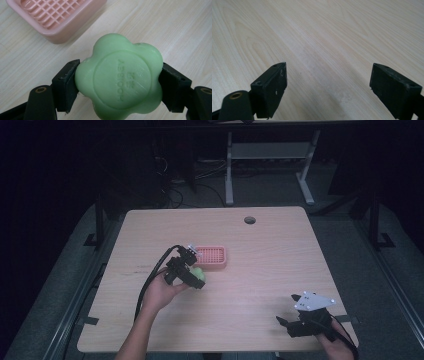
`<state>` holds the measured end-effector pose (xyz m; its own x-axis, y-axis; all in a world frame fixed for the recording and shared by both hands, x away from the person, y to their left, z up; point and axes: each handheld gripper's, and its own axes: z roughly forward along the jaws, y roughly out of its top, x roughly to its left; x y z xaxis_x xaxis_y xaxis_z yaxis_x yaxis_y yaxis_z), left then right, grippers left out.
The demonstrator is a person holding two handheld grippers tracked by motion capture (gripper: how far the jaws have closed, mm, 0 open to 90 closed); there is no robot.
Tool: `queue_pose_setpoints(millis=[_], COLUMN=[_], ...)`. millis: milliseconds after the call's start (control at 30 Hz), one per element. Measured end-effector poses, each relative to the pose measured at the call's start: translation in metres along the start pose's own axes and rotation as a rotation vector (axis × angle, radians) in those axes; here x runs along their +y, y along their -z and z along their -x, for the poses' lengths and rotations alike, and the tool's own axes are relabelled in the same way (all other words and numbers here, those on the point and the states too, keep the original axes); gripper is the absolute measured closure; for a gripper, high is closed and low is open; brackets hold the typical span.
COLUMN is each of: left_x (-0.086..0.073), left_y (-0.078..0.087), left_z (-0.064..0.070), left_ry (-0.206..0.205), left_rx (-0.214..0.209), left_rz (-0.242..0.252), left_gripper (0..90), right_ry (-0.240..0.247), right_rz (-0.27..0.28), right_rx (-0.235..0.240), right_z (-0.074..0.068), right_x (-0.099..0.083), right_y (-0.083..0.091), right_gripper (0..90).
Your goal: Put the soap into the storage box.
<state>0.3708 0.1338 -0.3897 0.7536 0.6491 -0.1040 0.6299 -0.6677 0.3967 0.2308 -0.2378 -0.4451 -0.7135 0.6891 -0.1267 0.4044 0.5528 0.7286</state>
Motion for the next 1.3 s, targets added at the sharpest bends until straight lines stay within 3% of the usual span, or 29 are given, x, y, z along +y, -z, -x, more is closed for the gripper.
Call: queue_pose_setpoints(millis=[467,700,1000,1300], left_x=[0.021,0.034,0.048,0.061], left_y=[0.000,-0.001,-0.005,-0.012], left_z=[-0.006,-0.008,-0.015,-0.022], left_ry=[0.002,-0.017,0.007,0.001], left_rx=[0.030,0.044,0.055,0.083], left_rz=[0.002,-0.020,-0.017,-0.034], left_gripper=[26.4,26.4,26.4,26.4], right_ry=[-0.011,-0.012,-0.016,-0.013], right_rz=[0.003,0.007,0.008,0.010], right_rx=[0.000,0.000,-0.001,0.002], right_z=[0.001,0.001,0.002,0.002], right_x=[-0.001,-0.001,-0.001,-0.001], right_y=[0.001,0.001,0.001,0.001], right_gripper=[13.8,13.8,13.8,13.8])
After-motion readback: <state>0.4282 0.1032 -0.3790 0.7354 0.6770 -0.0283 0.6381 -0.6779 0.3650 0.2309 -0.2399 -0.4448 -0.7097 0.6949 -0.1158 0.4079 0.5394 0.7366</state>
